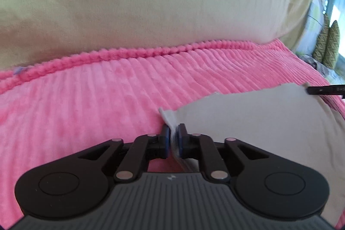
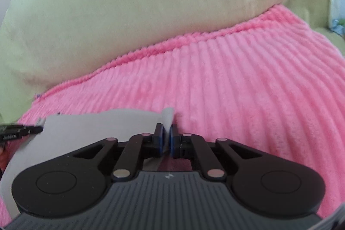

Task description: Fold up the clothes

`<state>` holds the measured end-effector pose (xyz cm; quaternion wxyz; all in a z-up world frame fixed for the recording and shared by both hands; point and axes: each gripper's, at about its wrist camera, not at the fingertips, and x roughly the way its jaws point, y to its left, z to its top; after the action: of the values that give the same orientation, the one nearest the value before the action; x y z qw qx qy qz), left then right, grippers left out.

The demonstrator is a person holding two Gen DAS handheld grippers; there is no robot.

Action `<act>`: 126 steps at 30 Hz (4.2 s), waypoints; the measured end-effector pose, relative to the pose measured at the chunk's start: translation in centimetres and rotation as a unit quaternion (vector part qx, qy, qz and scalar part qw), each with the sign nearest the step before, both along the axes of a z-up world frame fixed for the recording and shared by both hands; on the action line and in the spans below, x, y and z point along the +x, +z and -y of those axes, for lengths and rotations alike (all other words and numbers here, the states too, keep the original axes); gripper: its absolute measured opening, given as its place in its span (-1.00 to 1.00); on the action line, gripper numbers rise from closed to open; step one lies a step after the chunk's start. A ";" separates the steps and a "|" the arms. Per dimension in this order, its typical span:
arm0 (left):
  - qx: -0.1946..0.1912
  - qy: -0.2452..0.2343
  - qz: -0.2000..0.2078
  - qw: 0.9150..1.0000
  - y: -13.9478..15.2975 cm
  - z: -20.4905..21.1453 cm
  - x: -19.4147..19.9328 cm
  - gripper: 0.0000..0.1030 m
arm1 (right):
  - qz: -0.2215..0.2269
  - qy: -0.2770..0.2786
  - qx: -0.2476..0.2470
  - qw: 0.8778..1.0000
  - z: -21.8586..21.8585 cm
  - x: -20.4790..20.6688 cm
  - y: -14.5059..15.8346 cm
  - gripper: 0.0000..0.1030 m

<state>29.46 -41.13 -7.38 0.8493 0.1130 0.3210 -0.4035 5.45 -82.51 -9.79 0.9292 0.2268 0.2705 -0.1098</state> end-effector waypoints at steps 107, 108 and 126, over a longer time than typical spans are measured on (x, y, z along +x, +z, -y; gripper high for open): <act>-0.155 -0.100 -0.056 0.981 1.9 -22.5 -22.4 -0.94 | 0.030 0.231 0.082 0.969 -26.1 -23.4 3.1 -0.90; -0.158 -0.093 -0.062 0.981 1.5 -23.2 -22.6 -0.94 | 0.027 0.237 0.091 0.967 -26.4 -23.6 2.6 -0.89; -0.190 -0.092 -0.055 0.976 0.1 -25.3 -24.0 -0.94 | 0.022 0.240 -0.033 0.970 -25.6 -15.0 5.8 -0.54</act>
<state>5.47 -15.84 -7.25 0.7957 -0.0435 0.2727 -0.5390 -9.54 -56.91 -4.02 0.9412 0.1267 0.2923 0.1123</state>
